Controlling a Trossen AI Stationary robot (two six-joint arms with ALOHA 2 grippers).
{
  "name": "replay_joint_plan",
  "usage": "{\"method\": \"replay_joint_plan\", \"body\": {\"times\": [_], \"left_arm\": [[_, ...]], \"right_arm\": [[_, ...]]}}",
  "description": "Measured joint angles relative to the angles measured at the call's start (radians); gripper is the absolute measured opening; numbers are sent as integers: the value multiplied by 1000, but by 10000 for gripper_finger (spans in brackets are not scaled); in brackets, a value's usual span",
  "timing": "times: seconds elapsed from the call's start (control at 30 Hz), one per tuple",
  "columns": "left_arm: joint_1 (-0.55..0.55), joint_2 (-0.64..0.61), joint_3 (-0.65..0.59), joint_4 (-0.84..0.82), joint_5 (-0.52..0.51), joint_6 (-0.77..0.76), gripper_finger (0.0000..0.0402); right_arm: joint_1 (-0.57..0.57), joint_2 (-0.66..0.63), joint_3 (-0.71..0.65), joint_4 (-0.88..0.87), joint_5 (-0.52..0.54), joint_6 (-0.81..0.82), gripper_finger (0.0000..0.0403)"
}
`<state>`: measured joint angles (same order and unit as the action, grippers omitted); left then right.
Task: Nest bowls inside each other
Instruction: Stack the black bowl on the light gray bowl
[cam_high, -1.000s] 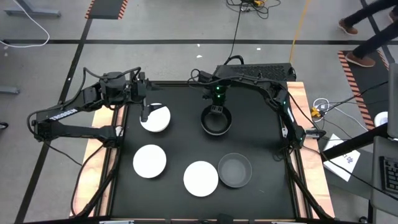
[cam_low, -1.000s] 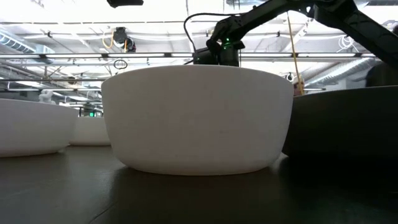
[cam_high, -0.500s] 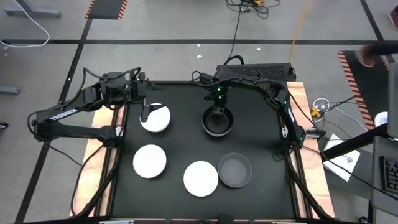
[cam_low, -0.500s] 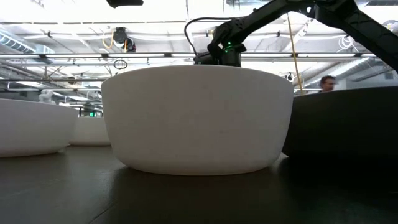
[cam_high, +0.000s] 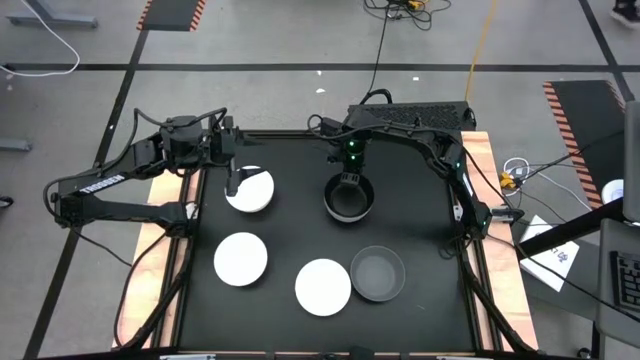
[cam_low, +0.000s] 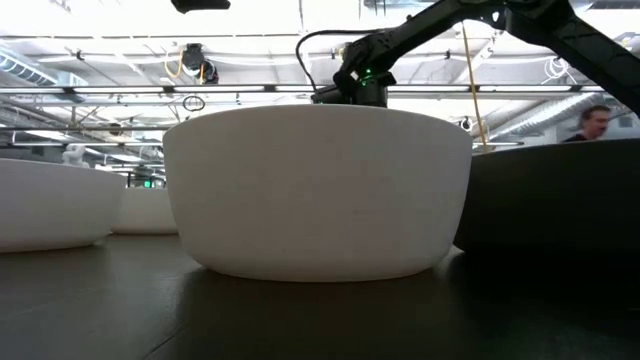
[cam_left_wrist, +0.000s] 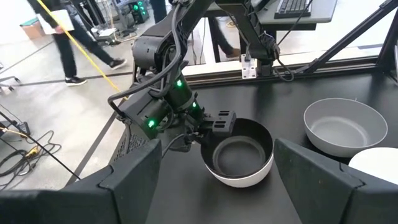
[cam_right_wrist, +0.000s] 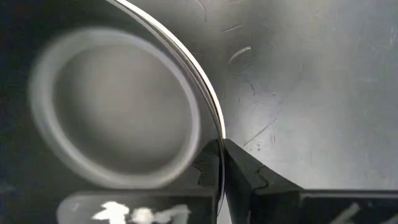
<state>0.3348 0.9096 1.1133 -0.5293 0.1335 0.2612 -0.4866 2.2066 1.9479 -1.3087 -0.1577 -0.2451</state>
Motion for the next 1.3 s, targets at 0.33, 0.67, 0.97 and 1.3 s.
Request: {"method": "replay_joint_plan", "body": {"times": [0.33, 0.67, 0.97, 1.3], "left_arm": [[0, 0, 0, 0, 0, 0, 315], [0, 0, 0, -7, 0, 0, 315], [0, 0, 0, -8, 0, 1, 315], [0, -1, 0, 2, 0, 9, 315]], "right_arm": [[4, -5, -1, 12, 5, 13, 0], [25, -7, 0, 18, 4, 10, 23], [41, -8, 2, 17, 0, 9, 57], [51, -101, 5, 109, -2, 19, 104]]}}
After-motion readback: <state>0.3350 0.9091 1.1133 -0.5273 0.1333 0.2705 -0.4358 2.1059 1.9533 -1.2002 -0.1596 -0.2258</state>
